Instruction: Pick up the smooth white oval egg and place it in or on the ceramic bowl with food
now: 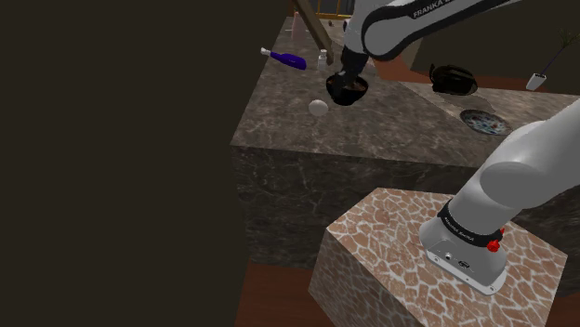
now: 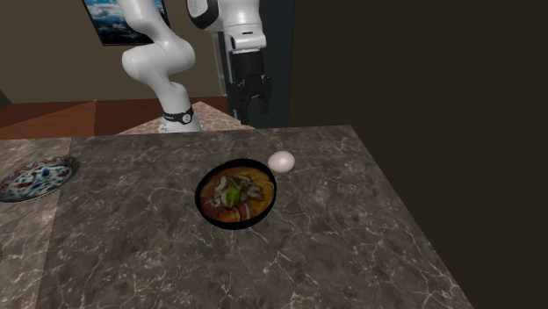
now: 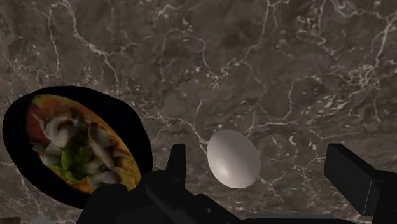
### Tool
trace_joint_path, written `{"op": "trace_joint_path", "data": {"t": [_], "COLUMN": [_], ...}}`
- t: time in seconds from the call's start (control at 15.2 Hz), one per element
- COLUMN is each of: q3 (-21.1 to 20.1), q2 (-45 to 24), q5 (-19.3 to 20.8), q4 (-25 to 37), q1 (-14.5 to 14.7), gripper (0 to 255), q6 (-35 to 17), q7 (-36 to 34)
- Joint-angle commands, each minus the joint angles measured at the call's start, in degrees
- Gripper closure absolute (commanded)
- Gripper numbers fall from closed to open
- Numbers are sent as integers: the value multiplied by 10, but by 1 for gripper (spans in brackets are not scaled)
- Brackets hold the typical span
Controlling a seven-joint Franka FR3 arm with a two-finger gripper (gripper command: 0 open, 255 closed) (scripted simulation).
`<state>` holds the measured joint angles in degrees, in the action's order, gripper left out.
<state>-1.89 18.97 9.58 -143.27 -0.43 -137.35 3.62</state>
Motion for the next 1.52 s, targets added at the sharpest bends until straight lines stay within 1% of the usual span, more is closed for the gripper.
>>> {"op": "trace_joint_path", "data": {"t": [0.0,0.4,0.92,1.45], "q3": [-2,-8,-1,-1], "q2": [-43,-177,-238,-238], "q5": [10,53,82,82], "q4": [6,62,73,73], "q1": [-3,-12,-15,-15], "gripper": [0,0,0,0], "q6": [-49,-159,-208,-208], "q7": [-5,-32,-54,-54]}}
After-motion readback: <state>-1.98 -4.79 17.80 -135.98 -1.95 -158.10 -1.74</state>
